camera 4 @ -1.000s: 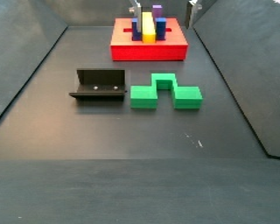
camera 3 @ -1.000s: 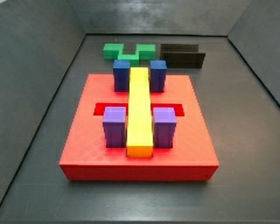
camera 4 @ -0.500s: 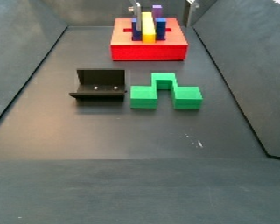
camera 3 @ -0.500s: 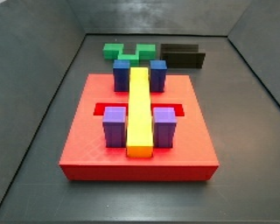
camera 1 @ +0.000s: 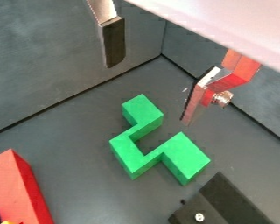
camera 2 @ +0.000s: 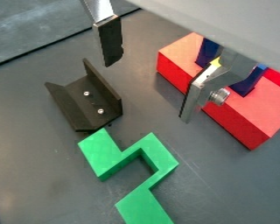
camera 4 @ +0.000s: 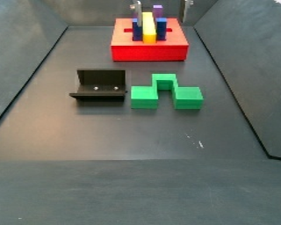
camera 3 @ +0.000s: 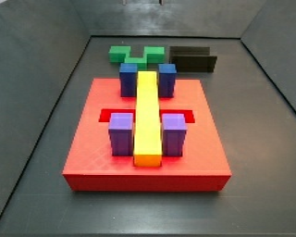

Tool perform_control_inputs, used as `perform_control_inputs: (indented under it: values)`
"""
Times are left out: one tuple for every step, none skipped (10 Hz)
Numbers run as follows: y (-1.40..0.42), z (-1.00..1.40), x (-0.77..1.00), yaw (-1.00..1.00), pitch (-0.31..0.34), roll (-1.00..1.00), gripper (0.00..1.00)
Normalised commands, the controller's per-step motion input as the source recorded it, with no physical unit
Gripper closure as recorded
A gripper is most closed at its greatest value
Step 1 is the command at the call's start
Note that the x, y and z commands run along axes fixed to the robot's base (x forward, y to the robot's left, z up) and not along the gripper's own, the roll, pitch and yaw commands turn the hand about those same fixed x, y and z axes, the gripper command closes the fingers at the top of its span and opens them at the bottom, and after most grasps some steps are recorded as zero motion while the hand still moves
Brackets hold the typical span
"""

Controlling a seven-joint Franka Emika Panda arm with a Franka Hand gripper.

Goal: Pick up the green object. Move up. Place the green object on the fixture. Regrasp the green object. Move to above the board. Insert the green object.
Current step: Pick up the green object.

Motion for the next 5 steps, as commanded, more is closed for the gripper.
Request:
perform_control_inputs:
  values:
    - [0.00, -0.19, -0.05, -0.32, 0.000, 0.23, 0.00]
    - [0.00, -0.17, -0.01, -0.33, 0.000, 0.16, 0.00]
    - [0.00, -0.18, -0.02, -0.43, 0.000, 0.17, 0.00]
    - [0.00, -0.11, 0.00, -0.49, 0.057, 0.16, 0.00]
    - [0.00, -0.06, 0.00, -0.24, 0.009, 0.04, 0.00]
